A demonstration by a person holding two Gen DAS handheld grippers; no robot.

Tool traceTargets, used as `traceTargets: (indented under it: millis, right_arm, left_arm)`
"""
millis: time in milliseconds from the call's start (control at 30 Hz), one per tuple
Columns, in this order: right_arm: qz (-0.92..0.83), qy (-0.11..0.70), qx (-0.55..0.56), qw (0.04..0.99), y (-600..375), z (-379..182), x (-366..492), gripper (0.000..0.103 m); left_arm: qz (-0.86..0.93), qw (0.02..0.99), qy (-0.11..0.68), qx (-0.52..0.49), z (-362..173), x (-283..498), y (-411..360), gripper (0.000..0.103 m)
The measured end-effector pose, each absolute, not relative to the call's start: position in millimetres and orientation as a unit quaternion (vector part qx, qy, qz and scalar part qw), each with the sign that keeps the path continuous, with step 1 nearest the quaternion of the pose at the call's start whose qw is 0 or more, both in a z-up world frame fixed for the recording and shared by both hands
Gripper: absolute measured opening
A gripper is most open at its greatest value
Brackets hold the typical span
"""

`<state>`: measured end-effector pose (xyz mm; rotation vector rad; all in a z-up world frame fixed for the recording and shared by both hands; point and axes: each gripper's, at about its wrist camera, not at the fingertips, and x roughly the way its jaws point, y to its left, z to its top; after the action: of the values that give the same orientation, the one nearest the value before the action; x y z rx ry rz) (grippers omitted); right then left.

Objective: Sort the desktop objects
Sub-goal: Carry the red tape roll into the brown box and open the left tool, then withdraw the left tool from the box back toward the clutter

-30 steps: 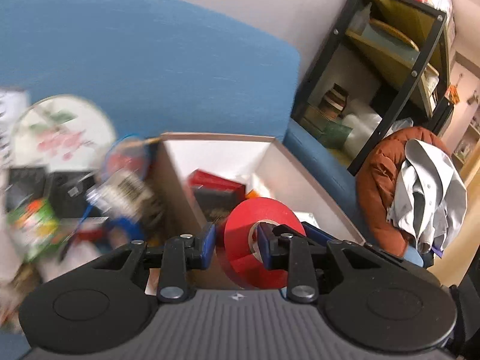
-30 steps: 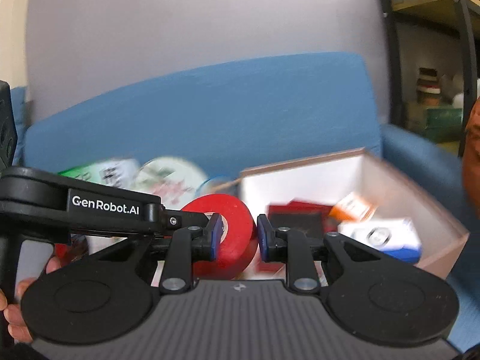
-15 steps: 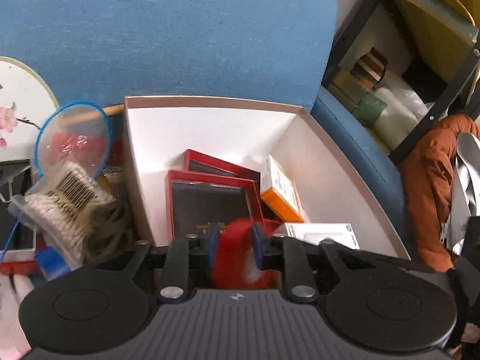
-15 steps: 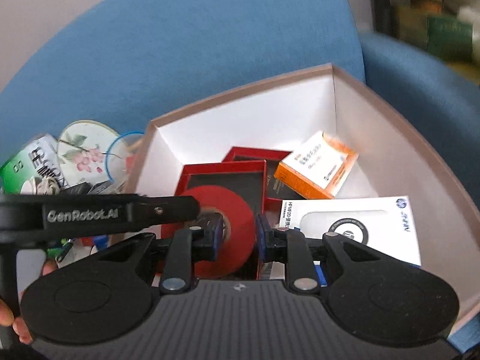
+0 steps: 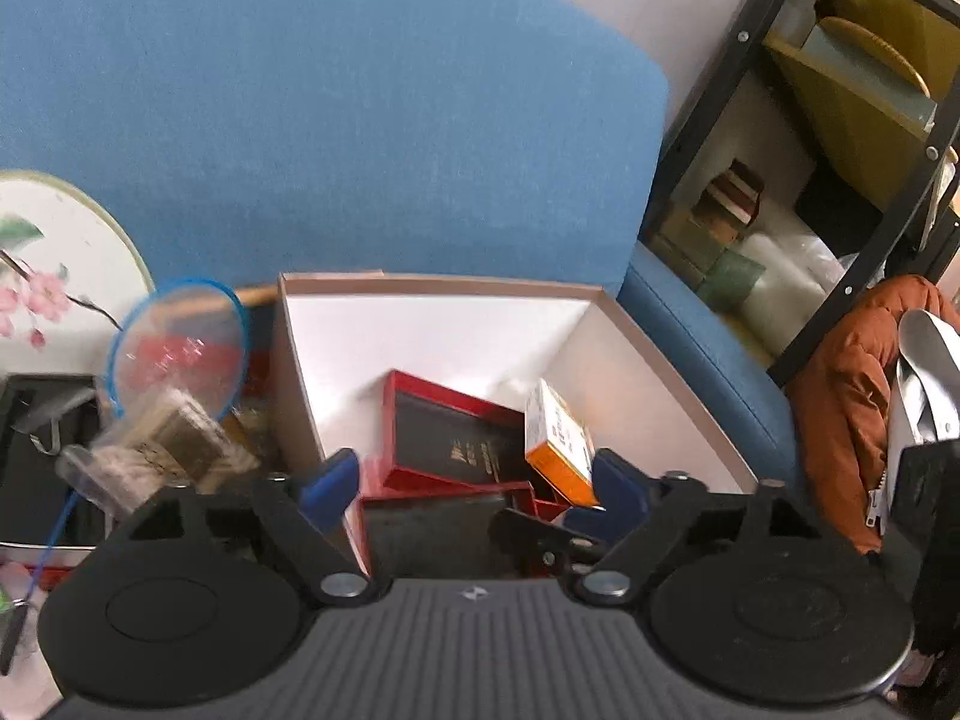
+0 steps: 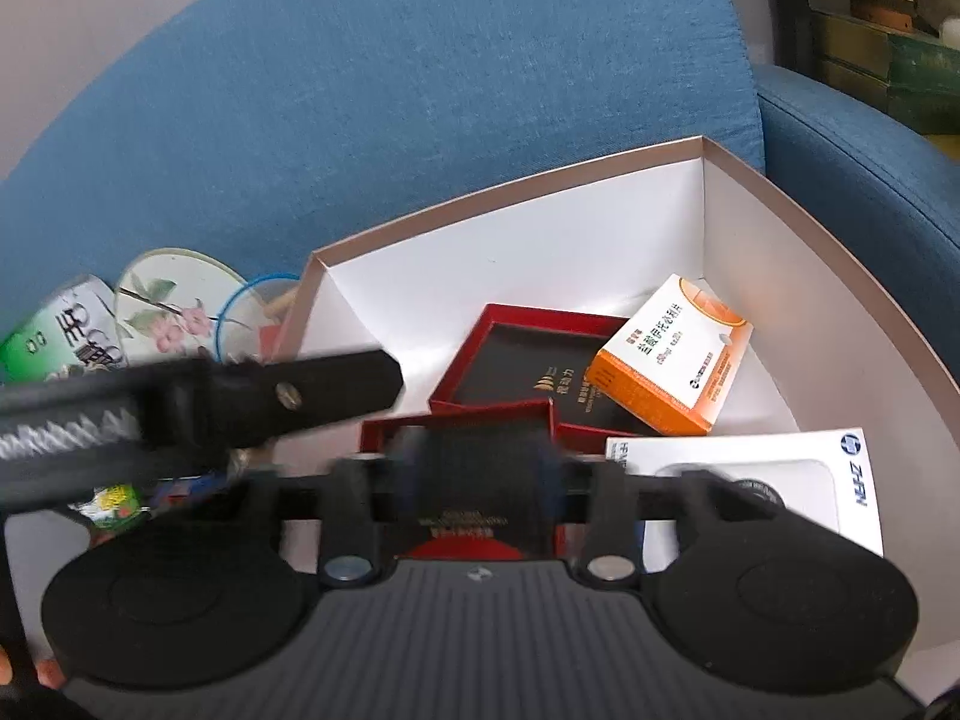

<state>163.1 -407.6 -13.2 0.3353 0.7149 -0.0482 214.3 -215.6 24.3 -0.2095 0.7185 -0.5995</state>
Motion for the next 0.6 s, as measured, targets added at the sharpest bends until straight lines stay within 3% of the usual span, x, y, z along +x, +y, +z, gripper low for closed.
traceTargets:
  millis: [133, 233, 267, 600]
  right_arm:
    - [-0.024, 0.338, 0.149, 0.929, -401.3, -5.3, 149.2, 0.06]
    - [-0.03, 0.331, 0.131, 0.934, -393.9, 0.3, 137.0, 0.097]
    - [-0.036, 0.325, 0.124, 0.937, -390.9, 2.6, 132.2, 0.101]
    - [-0.069, 0.307, 0.056, 0.948, -342.9, 23.8, 80.4, 0.101]
  left_arm:
    - [-0.27, 0.898, 0.337, -0.083, 35.4, 201.0, -208.1, 0.097]
    - [-0.262, 0.905, 0.332, -0.055, 42.1, 187.7, -199.6, 0.101]
    - [-0.257, 0.908, 0.327, -0.048, 43.1, 181.7, -196.0, 0.103]
    - [-0.189, 0.923, 0.336, -0.009, 42.7, 121.8, -157.9, 0.103]
